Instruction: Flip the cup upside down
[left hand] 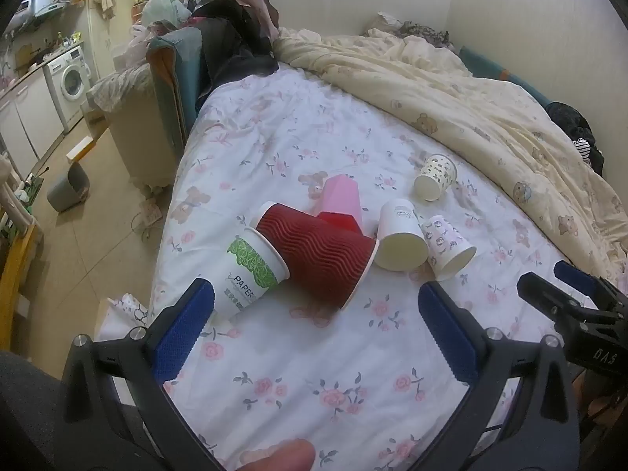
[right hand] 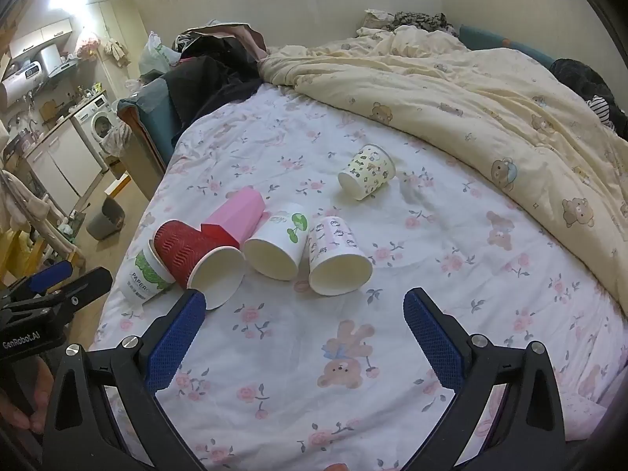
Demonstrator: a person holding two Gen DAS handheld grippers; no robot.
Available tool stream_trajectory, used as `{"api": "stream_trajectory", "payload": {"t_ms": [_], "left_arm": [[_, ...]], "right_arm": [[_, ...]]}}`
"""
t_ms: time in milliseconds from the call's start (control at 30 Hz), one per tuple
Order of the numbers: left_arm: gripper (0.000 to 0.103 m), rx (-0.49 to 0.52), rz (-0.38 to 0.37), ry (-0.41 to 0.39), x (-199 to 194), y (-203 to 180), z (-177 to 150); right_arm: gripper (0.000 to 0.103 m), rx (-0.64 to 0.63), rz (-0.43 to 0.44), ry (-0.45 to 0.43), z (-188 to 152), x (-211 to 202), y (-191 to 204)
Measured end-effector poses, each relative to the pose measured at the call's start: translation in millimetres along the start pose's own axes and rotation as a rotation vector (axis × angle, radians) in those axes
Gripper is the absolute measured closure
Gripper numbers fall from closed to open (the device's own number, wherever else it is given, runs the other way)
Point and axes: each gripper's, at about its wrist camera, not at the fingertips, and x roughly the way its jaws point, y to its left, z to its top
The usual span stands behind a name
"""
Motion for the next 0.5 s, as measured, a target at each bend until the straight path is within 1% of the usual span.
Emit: {"api": "stream_trajectory", "payload": {"t_ms": [67, 500], "left_arm": [[0.000, 0.000, -0.004, -0.003, -0.5, 0.6, -0.5], [0.000, 0.004, 0.003, 0.006, 0.0, 0.2, -1.7]], "right_arm": [[0.000, -0.001, 0.002, -0.010, -0.1, -0.6, 0.0], [0.000, -0.004, -0.005, -0.004, 0.4, -0.7, 0.3]]}}
